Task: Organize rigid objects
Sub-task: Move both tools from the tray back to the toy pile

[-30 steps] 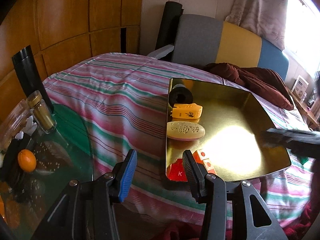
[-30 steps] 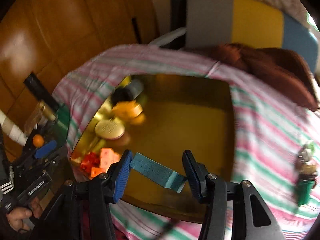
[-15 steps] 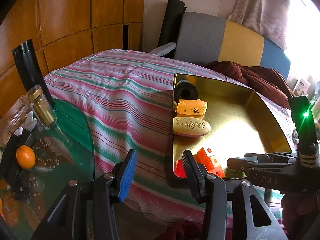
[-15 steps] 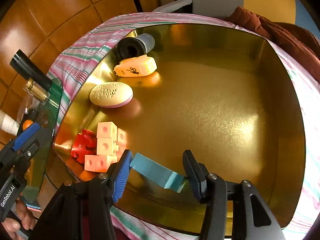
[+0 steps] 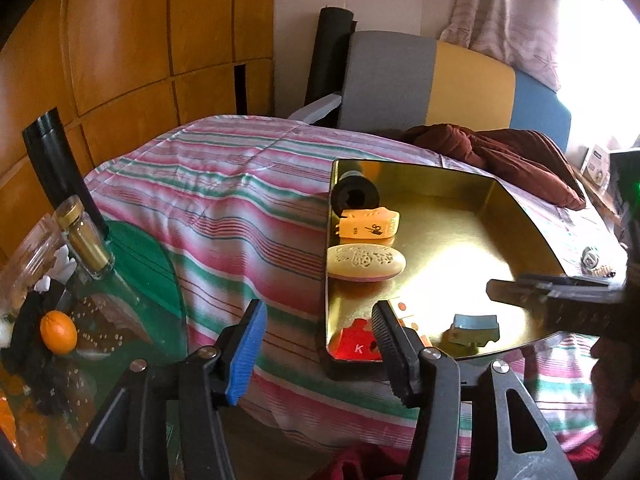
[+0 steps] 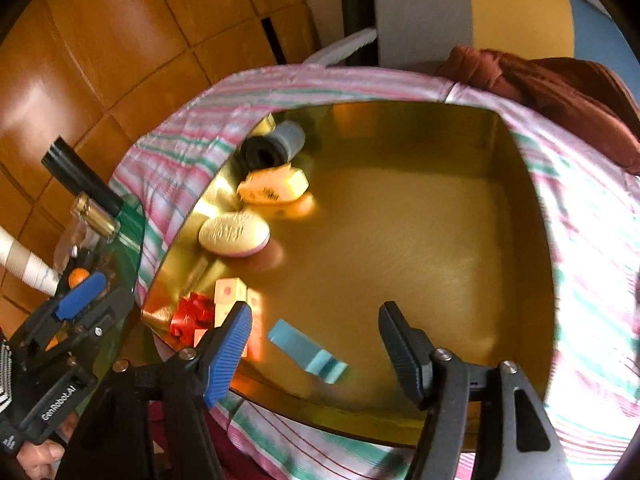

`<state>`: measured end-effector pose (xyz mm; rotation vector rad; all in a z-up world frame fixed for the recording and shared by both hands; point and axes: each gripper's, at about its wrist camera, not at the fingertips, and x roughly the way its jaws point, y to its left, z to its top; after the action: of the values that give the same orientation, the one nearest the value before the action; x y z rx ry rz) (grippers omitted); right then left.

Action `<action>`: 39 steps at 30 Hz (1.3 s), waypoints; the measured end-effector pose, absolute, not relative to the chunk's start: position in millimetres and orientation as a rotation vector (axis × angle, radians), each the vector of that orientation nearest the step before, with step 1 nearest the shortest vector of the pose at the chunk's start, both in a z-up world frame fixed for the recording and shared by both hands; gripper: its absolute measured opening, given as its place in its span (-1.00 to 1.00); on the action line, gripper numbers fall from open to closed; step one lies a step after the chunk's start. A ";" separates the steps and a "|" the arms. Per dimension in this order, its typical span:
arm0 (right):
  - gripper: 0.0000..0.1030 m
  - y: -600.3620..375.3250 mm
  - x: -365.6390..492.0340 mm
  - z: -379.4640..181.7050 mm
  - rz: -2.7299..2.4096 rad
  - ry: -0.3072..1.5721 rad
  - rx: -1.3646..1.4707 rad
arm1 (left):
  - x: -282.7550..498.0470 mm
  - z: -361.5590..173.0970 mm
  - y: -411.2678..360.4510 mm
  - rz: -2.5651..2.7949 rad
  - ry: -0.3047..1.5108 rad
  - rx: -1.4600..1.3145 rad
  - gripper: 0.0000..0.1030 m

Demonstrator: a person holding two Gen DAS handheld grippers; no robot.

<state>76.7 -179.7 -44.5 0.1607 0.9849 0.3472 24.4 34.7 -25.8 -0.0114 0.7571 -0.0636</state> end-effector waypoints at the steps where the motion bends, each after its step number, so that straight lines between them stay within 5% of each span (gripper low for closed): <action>1: 0.30 -184.9 75.7 -41.1 0.334 0.974 0.163 | 24.2 -24.8 33.3 -0.066 0.755 -0.007 0.08; 24: 0.30 -454.0 45.1 -5.4 -0.236 0.799 0.334 | 28.2 -4.4 -52.7 -0.240 0.732 0.145 0.15; 39: 0.35 -624.0 -11.3 -64.3 -0.647 0.753 0.729 | 34.8 4.1 -174.0 -0.524 0.751 0.250 0.18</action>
<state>-11.3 -624.0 -64.3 0.7292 0.7529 -0.6474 34.8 -174.0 4.1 0.2495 0.7514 -0.5245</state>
